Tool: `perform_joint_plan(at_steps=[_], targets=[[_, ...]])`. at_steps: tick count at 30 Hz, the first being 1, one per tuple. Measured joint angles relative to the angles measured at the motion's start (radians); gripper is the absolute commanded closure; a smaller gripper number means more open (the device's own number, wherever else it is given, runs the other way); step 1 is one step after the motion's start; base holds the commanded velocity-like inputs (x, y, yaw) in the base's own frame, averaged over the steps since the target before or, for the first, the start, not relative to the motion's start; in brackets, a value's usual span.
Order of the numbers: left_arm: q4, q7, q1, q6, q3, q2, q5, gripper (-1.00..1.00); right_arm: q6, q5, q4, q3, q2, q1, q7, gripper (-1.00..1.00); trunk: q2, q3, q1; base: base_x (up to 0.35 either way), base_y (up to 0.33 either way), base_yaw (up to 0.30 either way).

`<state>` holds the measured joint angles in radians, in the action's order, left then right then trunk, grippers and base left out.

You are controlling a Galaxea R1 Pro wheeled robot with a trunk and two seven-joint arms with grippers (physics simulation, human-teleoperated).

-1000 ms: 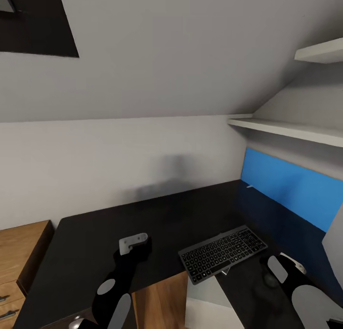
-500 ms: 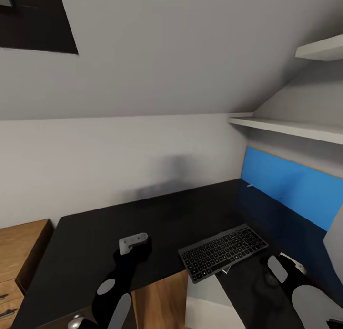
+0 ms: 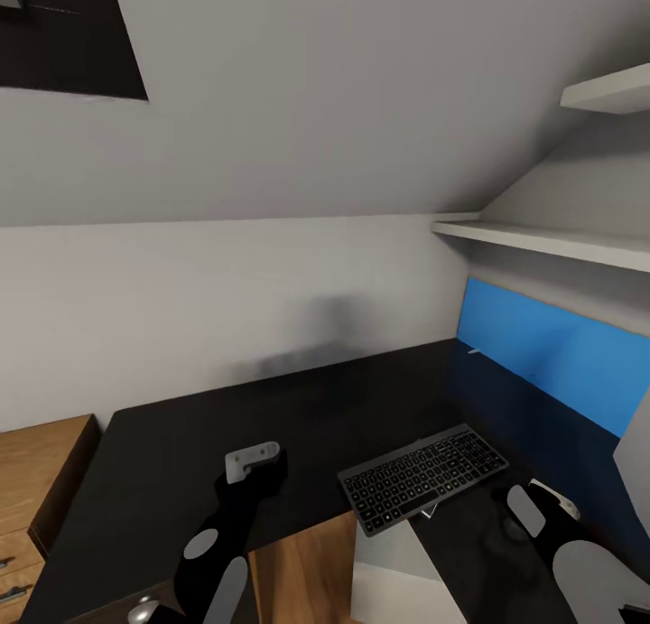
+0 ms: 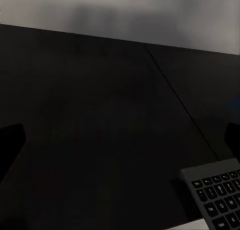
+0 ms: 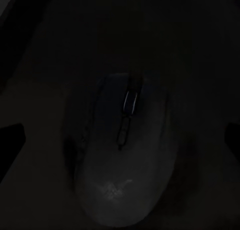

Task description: In the bedroom, organize the workspace by keeping the computer under the desk, ensuring the monitor is on the desk, placing the keyboard on the desk next to the monitor, placing the mouse on the desk next to the keyboard, moving the folder from the swivel chair onto the desk next to the mouse, stacking the notebook on top of the folder with the pen on top of the notebook, and positioning the swivel chair next to the desk.

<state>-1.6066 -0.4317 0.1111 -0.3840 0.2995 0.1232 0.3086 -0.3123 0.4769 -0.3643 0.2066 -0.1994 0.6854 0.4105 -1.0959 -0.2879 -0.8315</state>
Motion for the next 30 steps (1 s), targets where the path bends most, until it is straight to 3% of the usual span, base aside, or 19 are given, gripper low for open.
perform_joint_plan(at_steps=[30], targets=[[0.000, 0.000, -0.003, 0.000, 0.001, 0.001, 0.001, -1.00, -0.001, 0.001, 0.000, -0.004, 0.001, 0.000, -0.004, -1.00, 0.000, 0.000, 0.000, -0.022, 0.000, 0.000]])
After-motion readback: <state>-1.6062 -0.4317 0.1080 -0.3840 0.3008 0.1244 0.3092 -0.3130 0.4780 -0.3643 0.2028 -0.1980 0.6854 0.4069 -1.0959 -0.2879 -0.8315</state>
